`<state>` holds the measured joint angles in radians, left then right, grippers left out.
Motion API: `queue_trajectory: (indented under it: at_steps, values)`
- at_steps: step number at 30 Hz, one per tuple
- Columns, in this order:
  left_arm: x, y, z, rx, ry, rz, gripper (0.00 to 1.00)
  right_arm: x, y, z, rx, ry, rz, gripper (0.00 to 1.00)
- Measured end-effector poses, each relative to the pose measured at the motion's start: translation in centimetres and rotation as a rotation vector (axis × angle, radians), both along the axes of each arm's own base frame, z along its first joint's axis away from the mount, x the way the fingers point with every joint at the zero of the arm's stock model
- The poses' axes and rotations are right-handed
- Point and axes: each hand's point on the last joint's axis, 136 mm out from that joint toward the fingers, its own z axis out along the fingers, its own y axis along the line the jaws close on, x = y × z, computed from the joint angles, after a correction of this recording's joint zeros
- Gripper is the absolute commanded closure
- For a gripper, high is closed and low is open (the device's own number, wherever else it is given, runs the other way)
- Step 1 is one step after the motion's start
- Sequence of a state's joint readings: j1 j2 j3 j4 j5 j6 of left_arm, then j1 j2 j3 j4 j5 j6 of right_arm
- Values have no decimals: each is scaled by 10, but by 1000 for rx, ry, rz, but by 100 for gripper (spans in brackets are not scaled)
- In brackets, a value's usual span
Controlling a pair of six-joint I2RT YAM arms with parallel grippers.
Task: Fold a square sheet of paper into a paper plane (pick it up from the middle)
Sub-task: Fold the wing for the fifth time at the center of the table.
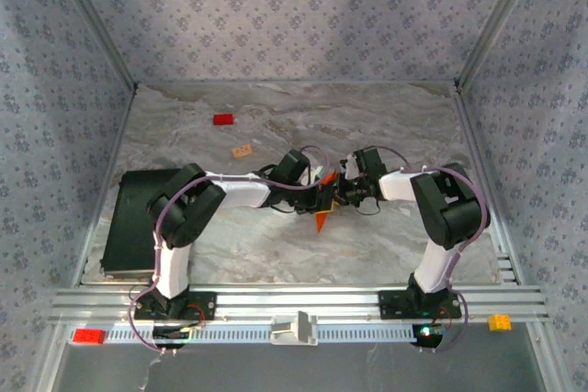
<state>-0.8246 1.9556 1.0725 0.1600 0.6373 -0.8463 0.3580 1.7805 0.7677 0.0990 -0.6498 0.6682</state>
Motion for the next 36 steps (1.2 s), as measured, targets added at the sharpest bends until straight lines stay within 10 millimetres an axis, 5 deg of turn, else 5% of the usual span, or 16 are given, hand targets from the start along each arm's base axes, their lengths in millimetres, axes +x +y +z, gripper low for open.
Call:
queue_trajectory:
  at_steps: [10,19,36]
  values:
    - [-7,9,-29,50,31,2,94,0,0,0,0,1,0,87]
    - [-12,12,-29,26,-4,0,95,0,0,0,-1,2,0,87]
    - [-62,34,-34,159,-41,-95,95,0,-1,0,-3,2,-2,87]
